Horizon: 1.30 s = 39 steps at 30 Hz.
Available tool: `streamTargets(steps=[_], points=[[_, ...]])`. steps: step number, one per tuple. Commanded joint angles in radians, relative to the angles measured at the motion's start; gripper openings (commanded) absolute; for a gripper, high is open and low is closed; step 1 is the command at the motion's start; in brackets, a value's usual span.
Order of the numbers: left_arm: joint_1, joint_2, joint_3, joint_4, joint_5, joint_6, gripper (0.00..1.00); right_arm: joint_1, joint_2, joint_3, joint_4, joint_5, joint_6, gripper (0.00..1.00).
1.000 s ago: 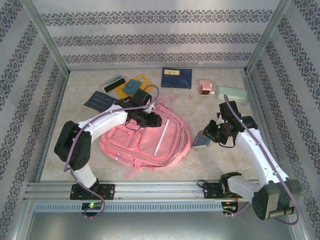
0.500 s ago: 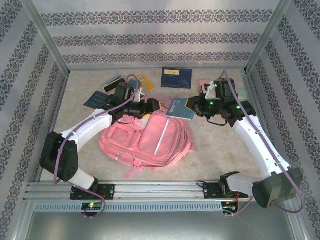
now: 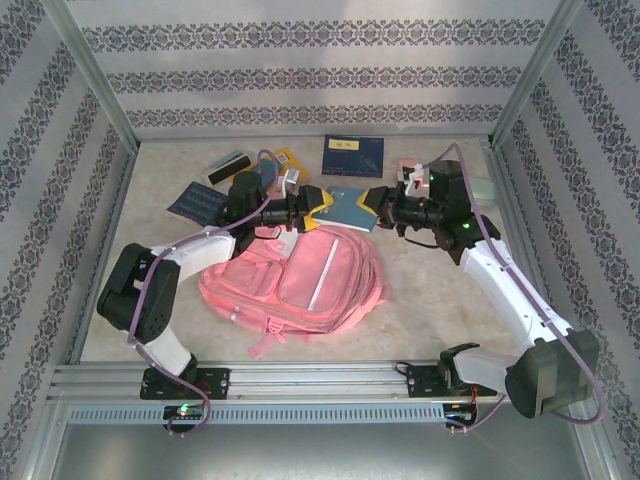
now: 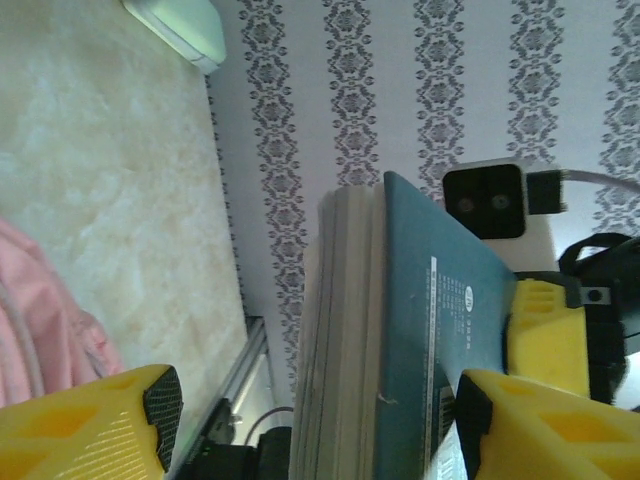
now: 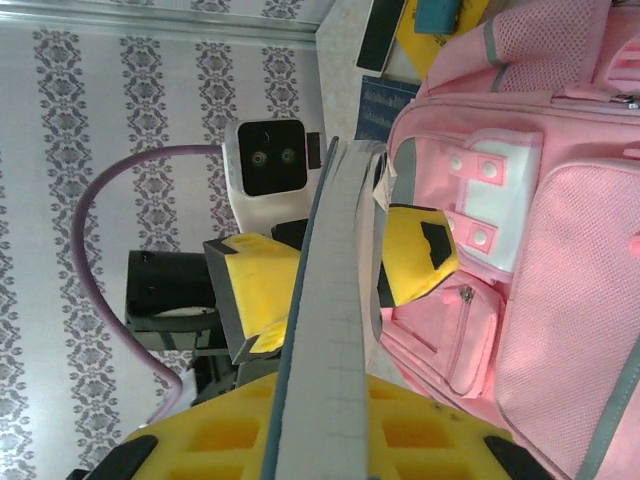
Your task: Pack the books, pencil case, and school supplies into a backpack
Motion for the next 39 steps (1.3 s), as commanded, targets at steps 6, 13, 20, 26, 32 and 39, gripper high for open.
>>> streamTargets(steps=[6,13,20,26,32,39], points=[[0.001,0.043,-0.009,0.310,0.040,-0.200,0.67,-0.002,-0.037,-0.025,0.172,-0.067,0.090,0.00],[0.001,0.063,-0.016,0.391,0.045,-0.259,0.35,-0.035,-0.038,-0.044,0.114,-0.075,0.036,0.00],[0.001,0.063,-0.004,0.394,0.057,-0.261,0.03,-0.039,-0.039,-0.061,0.113,-0.083,0.023,0.22],[0.001,0.061,-0.001,0.363,0.053,-0.242,0.00,0.016,-0.027,-0.078,0.212,-0.042,0.094,0.38],[-0.001,0.050,-0.003,0.327,0.039,-0.217,0.00,0.031,-0.009,-0.116,0.304,-0.005,0.168,0.19],[0.001,0.033,0.004,0.172,0.033,-0.121,0.28,-0.059,-0.082,-0.093,0.059,0.042,0.025,0.00]])
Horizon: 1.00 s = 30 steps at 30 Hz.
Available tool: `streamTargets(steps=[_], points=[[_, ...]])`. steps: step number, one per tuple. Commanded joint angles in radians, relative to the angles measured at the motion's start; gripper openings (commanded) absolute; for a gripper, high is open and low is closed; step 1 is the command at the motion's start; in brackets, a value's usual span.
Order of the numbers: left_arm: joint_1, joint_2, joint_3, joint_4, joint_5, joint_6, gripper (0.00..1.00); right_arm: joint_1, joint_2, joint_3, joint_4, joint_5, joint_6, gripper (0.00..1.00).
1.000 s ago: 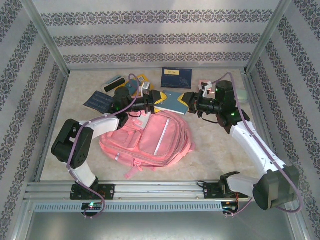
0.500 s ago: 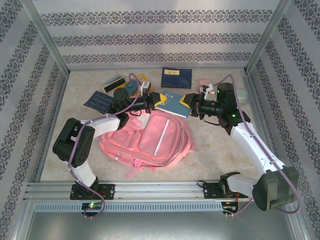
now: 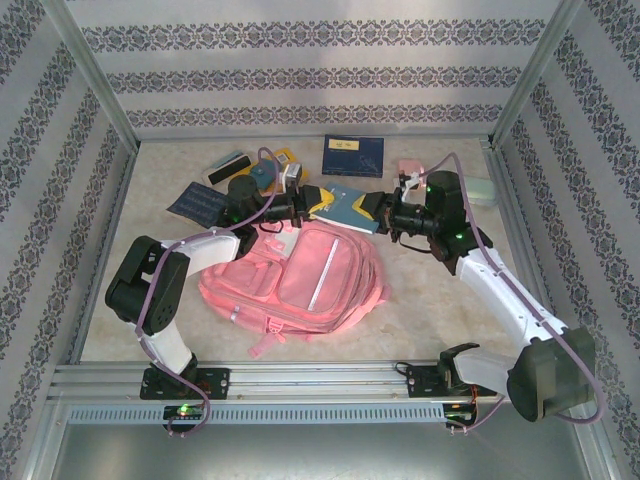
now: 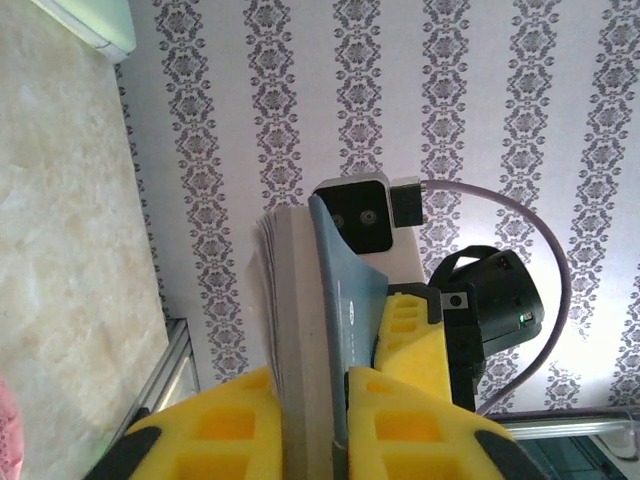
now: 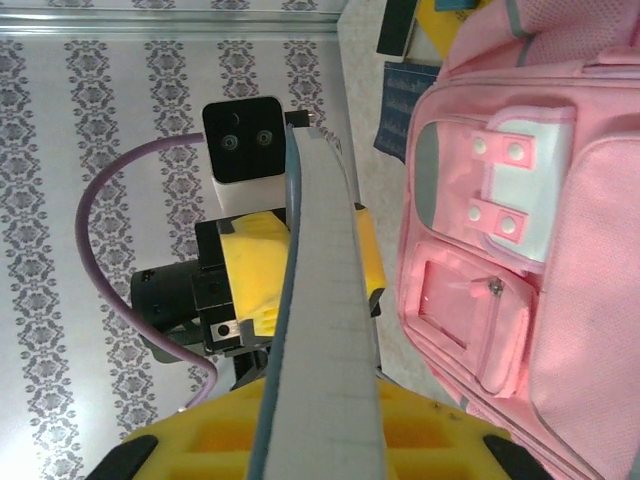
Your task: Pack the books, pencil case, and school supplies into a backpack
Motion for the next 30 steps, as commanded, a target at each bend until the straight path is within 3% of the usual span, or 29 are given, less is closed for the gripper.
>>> streamTargets(steps=[1,5,8,11,14,23,30], points=[[0.002,-0.029,0.017,-0.174,0.001,0.151,0.34,-0.093,-0.082,0.038,-0.232,0.083,-0.143,0.00],[-0.006,-0.066,0.103,-0.693,-0.068,0.505,0.44,-0.192,-0.121,0.084,-0.578,0.161,-0.344,0.00],[-0.046,-0.040,0.231,-1.082,-0.174,0.783,0.45,-0.197,-0.149,0.097,-0.698,0.229,-0.431,0.00],[-0.097,0.024,0.349,-1.334,-0.283,0.950,0.45,-0.202,-0.176,0.090,-0.744,0.274,-0.464,0.00],[-0.156,0.080,0.421,-1.442,-0.351,1.028,0.46,-0.206,-0.188,0.088,-0.779,0.301,-0.495,0.00],[-0.312,0.205,0.566,-1.578,-0.431,1.094,0.52,-0.210,-0.193,0.115,-0.930,0.476,-0.565,0.00],[-0.396,0.252,0.643,-1.631,-0.481,1.119,0.54,-0.217,-0.197,0.083,-0.934,0.479,-0.556,0.00]])
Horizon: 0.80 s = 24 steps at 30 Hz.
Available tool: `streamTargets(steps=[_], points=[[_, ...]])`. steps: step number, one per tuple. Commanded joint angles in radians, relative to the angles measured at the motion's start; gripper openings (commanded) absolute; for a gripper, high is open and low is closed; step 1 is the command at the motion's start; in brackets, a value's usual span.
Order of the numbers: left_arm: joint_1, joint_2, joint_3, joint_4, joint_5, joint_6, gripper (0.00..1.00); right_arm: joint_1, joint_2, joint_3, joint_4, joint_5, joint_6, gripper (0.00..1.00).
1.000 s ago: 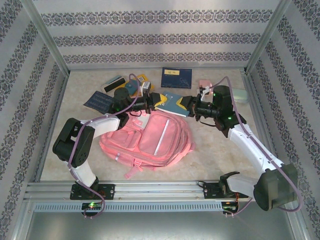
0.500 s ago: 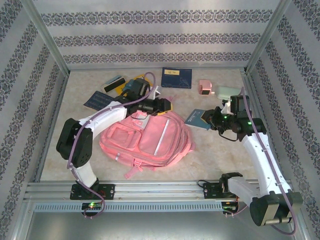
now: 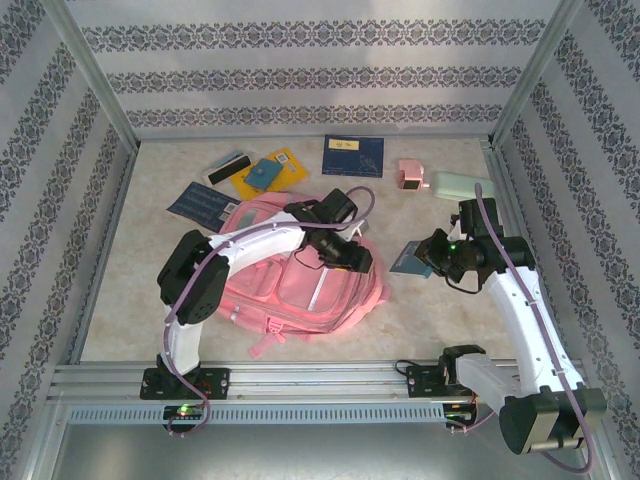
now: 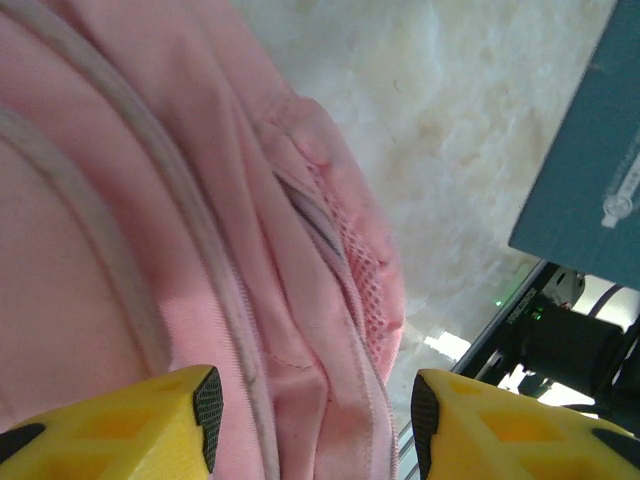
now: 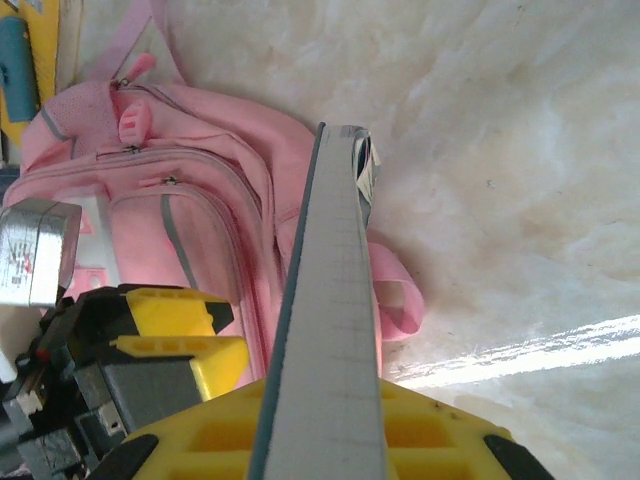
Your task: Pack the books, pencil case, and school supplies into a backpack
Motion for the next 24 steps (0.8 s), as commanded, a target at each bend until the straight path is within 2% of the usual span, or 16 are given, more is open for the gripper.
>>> streamTargets(steps=[1,14,17,21,24], points=[[-0.038,0.013,0.065,-0.092,-0.050,0.065,0.53,-0.015,-0.019,0.000,-0.013,0.023,-0.009,0.00],[-0.094,0.102,0.085,-0.124,-0.129,0.060,0.49,-0.031,-0.031,-0.057,0.025,-0.004,0.023,0.00],[-0.095,0.122,0.091,-0.132,-0.155,0.067,0.40,-0.036,-0.039,-0.073,0.041,-0.009,0.034,0.00],[-0.095,0.123,0.102,-0.141,-0.173,0.073,0.22,-0.040,-0.043,-0.081,0.053,-0.012,0.041,0.00],[-0.091,0.101,0.111,-0.151,-0.181,0.088,0.14,-0.042,-0.048,-0.079,0.056,-0.009,0.037,0.00]])
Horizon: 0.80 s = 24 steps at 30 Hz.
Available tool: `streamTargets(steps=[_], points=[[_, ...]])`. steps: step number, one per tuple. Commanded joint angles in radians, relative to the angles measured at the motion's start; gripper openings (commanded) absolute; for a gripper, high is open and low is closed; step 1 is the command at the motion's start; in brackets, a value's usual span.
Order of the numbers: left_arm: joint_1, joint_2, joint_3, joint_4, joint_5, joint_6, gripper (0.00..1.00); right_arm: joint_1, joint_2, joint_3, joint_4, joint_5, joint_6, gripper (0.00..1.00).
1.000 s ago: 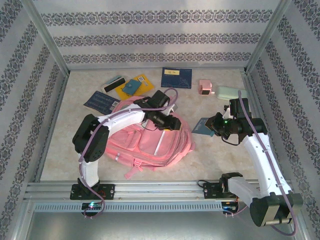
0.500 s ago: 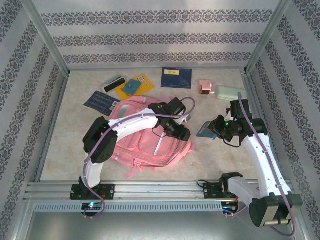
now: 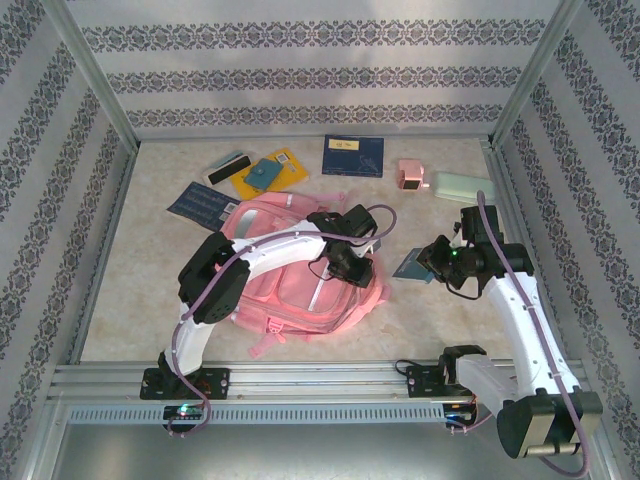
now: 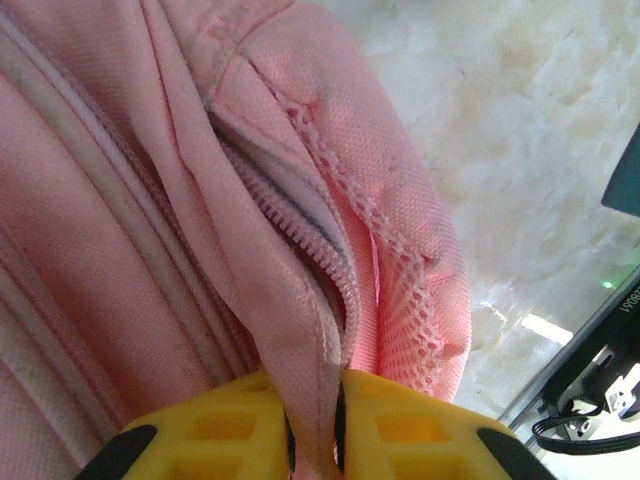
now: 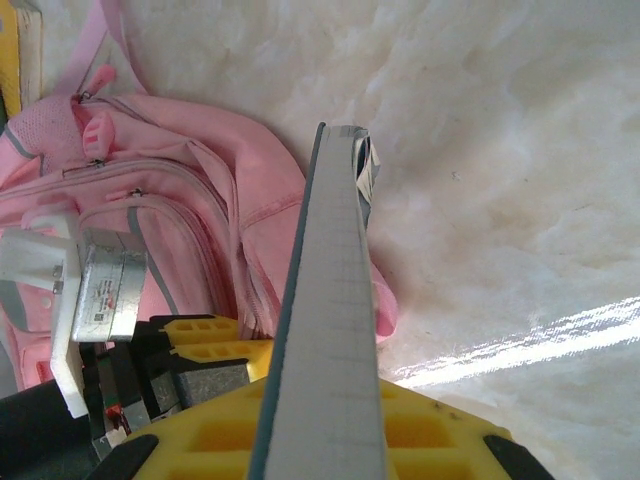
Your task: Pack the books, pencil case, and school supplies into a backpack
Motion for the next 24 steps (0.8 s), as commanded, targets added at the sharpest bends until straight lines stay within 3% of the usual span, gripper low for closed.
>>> streamTargets(steps=[1,5,10,18,24], points=[[-0.004,-0.015,0.025,-0.051,-0.049,0.030,0.11,-0.009,-0.022,-0.006,0.033,-0.006,0.010,0.00],[0.031,-0.073,0.021,-0.060,-0.030,0.029,0.00,-0.009,-0.032,0.013,0.042,0.009,0.010,0.00],[0.071,-0.180,0.023,-0.091,-0.039,0.046,0.00,0.020,-0.039,0.036,0.116,-0.038,0.031,0.00],[0.101,-0.347,0.008,-0.149,-0.115,0.023,0.00,0.187,-0.012,0.033,0.349,-0.174,0.038,0.00],[0.130,-0.383,-0.016,-0.156,-0.087,0.010,0.00,0.247,-0.031,0.136,0.254,-0.010,-0.054,0.00]])
